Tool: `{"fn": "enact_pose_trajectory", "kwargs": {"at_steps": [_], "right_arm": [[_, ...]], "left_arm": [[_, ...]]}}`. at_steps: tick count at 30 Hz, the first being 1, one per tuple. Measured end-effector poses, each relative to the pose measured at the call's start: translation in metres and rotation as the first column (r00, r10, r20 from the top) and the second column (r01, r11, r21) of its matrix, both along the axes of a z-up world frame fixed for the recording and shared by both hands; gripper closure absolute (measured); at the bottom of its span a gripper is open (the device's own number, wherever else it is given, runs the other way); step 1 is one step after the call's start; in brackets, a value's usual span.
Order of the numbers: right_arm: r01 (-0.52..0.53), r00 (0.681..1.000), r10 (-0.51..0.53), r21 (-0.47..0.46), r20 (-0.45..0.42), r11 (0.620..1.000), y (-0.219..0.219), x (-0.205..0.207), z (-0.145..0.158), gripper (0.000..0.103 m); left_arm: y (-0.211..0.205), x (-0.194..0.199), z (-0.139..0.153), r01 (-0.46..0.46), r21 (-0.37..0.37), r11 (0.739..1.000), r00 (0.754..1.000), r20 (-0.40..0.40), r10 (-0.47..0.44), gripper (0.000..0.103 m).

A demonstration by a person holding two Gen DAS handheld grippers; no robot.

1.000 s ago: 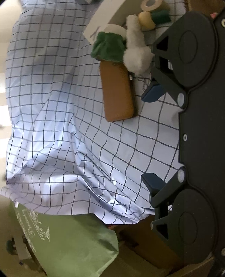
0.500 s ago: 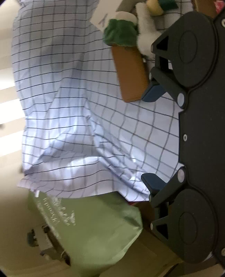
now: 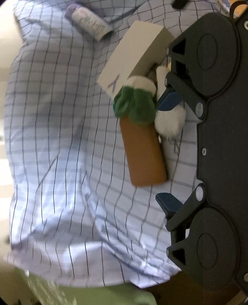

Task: Organize soft objects
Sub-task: 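Move both tools toward the pile of toys and tape roll, then grasp green plush toy with left tool while right tool approaches tape roll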

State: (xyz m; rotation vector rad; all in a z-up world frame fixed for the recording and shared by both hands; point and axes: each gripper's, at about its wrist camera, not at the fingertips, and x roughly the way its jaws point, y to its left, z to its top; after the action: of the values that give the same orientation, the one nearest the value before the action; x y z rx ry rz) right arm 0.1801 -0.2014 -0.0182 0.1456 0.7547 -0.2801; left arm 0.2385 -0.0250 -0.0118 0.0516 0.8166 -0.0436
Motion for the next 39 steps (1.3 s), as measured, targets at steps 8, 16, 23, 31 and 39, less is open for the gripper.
{"fn": "enact_pose_trajectory", "kwargs": {"at_steps": [8, 16, 23, 31, 39], "right_arm": [[-0.001, 0.998, 0.006, 0.09, -0.063, 0.996, 0.002, 0.013, -0.023, 0.007], [-0.009, 0.997, 0.017, 0.108, -0.072, 0.994, 0.002, 0.016, -0.032, 0.007], [-0.008, 0.997, 0.016, 0.113, -0.074, 0.994, 0.001, 0.02, -0.035, 0.007], [-0.027, 0.992, 0.04, 0.107, -0.121, 0.994, 0.011, 0.032, -0.044, 0.008], [-0.061, 0.984, 0.071, 0.067, -0.166, 0.996, 0.023, 0.044, -0.052, 0.01]], "left_arm": [[-0.041, 0.033, -0.007, 0.111, 0.008, 0.994, 0.994, -0.012, -0.111, 0.007], [-0.063, 0.054, -0.025, 0.179, 0.022, 0.984, 0.983, -0.05, -0.178, 0.004], [-0.058, 0.07, -0.036, 0.184, -0.066, 0.981, 0.972, -0.132, -0.192, 0.037], [-0.038, 0.061, -0.008, 0.151, -0.12, 0.981, 0.985, -0.066, -0.16, 0.039], [-0.014, 0.042, 0.01, 0.101, -0.135, 0.986, 0.994, -0.034, -0.107, 0.039]]}}
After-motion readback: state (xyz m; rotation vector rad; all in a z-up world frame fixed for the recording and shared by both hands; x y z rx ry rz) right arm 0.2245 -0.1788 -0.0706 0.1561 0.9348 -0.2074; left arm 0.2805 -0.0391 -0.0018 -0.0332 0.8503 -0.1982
